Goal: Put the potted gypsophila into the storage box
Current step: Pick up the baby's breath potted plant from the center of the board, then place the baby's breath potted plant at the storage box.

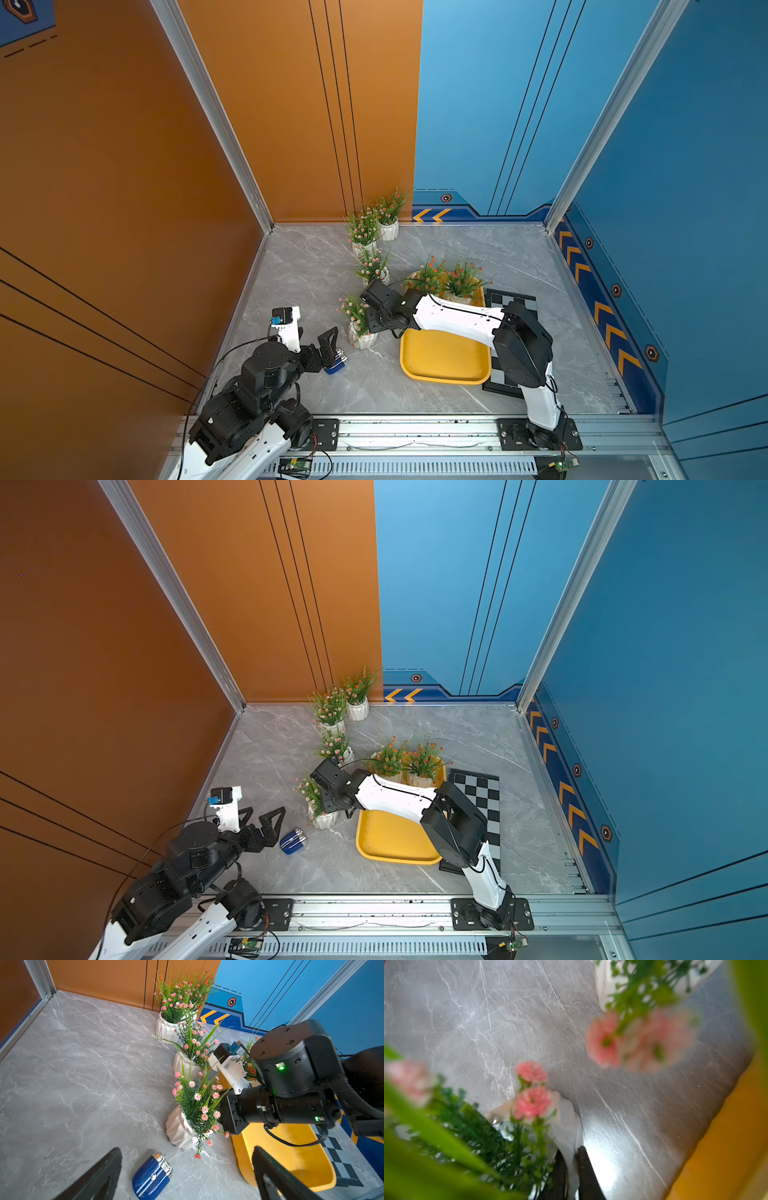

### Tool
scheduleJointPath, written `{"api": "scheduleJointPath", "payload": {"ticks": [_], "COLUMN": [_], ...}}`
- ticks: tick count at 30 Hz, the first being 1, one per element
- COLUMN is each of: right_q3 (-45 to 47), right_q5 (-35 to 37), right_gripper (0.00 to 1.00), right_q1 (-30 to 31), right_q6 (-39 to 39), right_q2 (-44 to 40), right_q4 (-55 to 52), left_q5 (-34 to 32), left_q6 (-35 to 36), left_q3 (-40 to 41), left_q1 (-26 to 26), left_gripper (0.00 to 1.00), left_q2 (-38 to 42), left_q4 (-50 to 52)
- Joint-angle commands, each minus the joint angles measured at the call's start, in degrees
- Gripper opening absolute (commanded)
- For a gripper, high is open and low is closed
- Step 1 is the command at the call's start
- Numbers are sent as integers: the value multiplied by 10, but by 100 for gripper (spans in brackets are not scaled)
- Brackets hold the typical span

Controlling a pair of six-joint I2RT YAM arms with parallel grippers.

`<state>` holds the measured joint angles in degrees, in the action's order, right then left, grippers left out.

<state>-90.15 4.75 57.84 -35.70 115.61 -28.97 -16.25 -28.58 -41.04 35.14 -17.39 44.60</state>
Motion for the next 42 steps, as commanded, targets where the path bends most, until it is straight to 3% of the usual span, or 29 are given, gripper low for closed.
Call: {"api": "scheduleJointPath", "payload": {"ticks": [1, 5, 13, 20, 25, 33, 42], "right_q3": [17, 47, 126, 184, 220, 284, 343], "right_q5": [49, 74, 108, 102, 102, 113, 120], "right_gripper": [3, 3, 2, 3, 3, 3, 3], "right_q1": [-2, -1, 0, -6, -7, -29, -86], "right_q6": [19, 27, 34, 42, 48, 49, 40], "right_q2": [-71, -139, -255, -337, -384, -459, -537], "right_q4": [-26, -26, -17, -9, -13, -33, -47], "left_q5": [-10, -1, 76, 54, 86, 25, -17], "left_q6": [6, 7, -5, 1, -26, -72, -75], "left_q3": [-3, -36, -86, -138, -142, -138, -127], "left_q1": [-7, -7, 5, 29, 34, 83, 125], "left_gripper": [98, 98, 98, 98, 98, 98, 98], "left_q2": [-32, -86, -198, -267, -294, -297, -311], "left_q4": [4, -12, -114, -122, -139, -151, -190]}}
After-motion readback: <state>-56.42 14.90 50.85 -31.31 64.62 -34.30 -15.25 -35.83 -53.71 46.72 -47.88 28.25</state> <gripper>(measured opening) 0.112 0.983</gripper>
